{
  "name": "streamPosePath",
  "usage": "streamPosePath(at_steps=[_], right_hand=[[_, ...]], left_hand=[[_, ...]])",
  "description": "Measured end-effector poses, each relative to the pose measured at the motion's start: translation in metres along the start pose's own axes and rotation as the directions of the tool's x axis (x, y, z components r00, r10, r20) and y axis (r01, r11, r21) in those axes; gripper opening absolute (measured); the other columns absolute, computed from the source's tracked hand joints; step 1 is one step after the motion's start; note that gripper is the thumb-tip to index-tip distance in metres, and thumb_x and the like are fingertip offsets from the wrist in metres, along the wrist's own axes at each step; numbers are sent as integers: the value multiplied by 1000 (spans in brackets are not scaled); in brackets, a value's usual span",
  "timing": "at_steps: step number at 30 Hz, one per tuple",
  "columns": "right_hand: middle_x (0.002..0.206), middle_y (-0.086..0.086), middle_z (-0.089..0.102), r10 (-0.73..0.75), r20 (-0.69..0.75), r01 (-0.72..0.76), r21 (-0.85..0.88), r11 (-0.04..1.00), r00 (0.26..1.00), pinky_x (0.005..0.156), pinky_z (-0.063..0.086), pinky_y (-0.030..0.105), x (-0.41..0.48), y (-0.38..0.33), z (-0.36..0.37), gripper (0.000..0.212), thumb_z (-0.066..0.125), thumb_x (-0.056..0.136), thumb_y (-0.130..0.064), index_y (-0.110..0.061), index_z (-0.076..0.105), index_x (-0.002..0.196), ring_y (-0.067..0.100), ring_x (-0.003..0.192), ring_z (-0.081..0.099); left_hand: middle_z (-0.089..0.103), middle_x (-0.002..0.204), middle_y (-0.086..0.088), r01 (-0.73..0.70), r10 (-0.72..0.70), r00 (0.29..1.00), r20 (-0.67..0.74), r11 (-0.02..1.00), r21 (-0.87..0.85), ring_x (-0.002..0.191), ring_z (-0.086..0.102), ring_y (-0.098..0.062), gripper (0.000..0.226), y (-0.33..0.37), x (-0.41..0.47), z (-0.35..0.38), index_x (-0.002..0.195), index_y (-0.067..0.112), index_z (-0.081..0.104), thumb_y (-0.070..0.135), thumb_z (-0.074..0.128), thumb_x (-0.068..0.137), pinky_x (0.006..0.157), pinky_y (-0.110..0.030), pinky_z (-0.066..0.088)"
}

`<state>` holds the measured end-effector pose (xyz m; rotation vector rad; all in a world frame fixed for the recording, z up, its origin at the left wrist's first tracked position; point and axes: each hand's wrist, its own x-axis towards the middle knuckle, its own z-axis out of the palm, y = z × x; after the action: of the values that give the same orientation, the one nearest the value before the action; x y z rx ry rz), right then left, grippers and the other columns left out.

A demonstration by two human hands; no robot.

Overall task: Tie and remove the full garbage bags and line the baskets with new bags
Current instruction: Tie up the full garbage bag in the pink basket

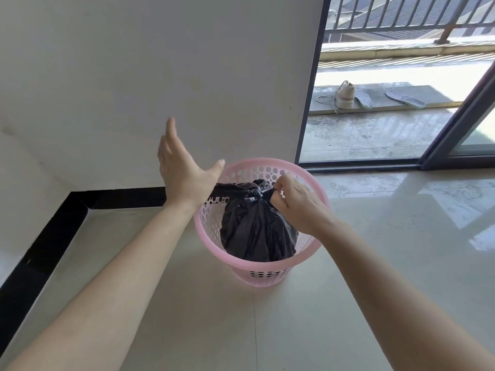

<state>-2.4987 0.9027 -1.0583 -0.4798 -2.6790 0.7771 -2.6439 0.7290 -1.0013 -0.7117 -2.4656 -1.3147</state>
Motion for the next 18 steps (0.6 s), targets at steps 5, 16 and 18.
streamPosePath(at_steps=[5,16,18], right_hand=[[69,0,54,-27,-5,27,52,998,1000,50,32,29,5,-6,11,10,41,96,-26,-17,43,92,16,59,45],[128,11,55,170,533,-82,-185,979,829,81,48,37,11,22,34,68,55,86,-30,-19,23,144,26,101,56],[130,12,56,193,613,-33,-263,964,766,87,52,42,9,24,42,70,57,87,-31,-14,23,147,30,109,57]], left_hand=[[23,159,-7,-315,242,869,432,943,105,148,15,-25,73,10,0,17,146,28,36,50,62,81,119,-46,13],[50,142,-5,-328,-121,521,845,886,328,128,48,-27,49,-44,-36,73,142,21,41,33,51,96,104,-45,43],[52,141,-6,-292,-169,441,881,902,319,126,51,-27,49,-49,-41,79,143,18,41,31,52,98,103,-43,44]])
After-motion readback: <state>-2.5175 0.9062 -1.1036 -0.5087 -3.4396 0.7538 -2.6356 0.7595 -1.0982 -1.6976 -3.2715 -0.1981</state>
